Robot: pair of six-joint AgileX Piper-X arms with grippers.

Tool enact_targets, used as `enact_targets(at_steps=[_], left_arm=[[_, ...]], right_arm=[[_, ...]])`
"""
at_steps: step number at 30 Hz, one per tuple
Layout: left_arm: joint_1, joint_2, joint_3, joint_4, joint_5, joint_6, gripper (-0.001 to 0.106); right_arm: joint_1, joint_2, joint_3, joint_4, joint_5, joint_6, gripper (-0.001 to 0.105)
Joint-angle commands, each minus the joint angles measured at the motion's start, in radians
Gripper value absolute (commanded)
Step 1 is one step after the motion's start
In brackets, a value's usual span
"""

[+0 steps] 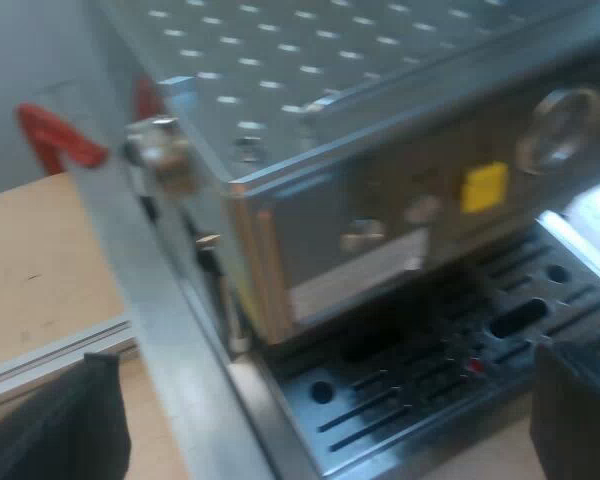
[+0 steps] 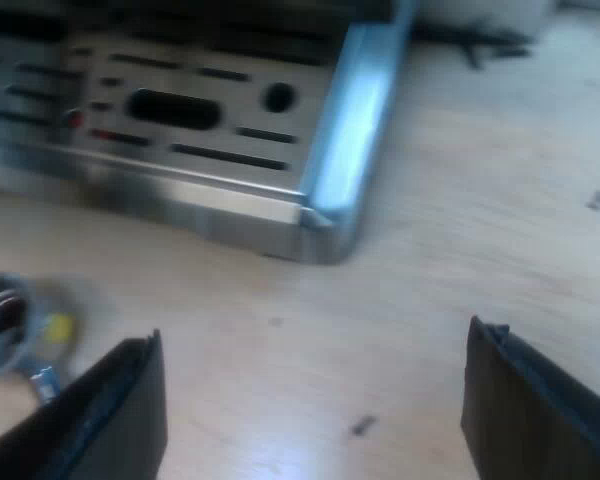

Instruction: Grind coffee beans and then tamp

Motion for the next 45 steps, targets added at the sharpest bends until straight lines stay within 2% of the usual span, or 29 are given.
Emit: enact_targets(at_steps=[1,3,4,9,13,15,22,27,36,40,45], left_arm=[[0.074,-0.003,-0.003,0.006,0.047,-0.01,0.083],[0.137,-0.003,-0.003,0.018,0.099,-0.007,0.083],[0.148,-0.003,-0.003,0.02,0.1,-0.007,0.083],[0.154,-0.003,-0.003,0.073,0.098,-0.007,0.083],[0.154,-0.016,-0.003,0.1,0.09,-0.007,0.083],[0.154,-0.035,-0.003,0.107,0.058,-0.007,0.083],[0.154,-0.14,-0.005,0.173,0.003,0.01,0.083],[0.154,-0.274,-0.005,0.259,-0.043,0.022,0.083],[0.154,-0.554,-0.005,0.314,-0.043,0.022,0.083],[0.154,-0.645,-0.007,0.343,-0.043,0.022,0.083],[0.154,-0.747,-0.007,0.431,-0.043,0.022,0.083]], right_arm=[[-0.107,-0.038,-0.009,0.064,-0.051,-0.048,0.064],[-0.225,-0.066,-0.009,0.116,-0.07,-0.088,0.064],[-0.253,-0.072,-0.009,0.127,-0.07,-0.101,0.064],[-0.454,-0.134,-0.009,0.184,-0.095,-0.207,0.064],[-0.549,-0.186,-0.009,0.202,-0.095,-0.249,0.064],[-0.596,-0.213,-0.009,0.208,-0.095,-0.285,0.064],[-0.658,-0.281,-0.009,0.218,-0.116,-0.288,0.061],[-0.658,-0.378,-0.009,0.23,-0.116,-0.288,0.059],[-0.658,-0.569,-0.009,0.23,-0.116,-0.281,0.059],[-0.658,-0.64,-0.009,0.23,-0.116,-0.28,0.059],[-0.658,-0.759,0.018,0.23,-0.116,-0.28,0.059]])
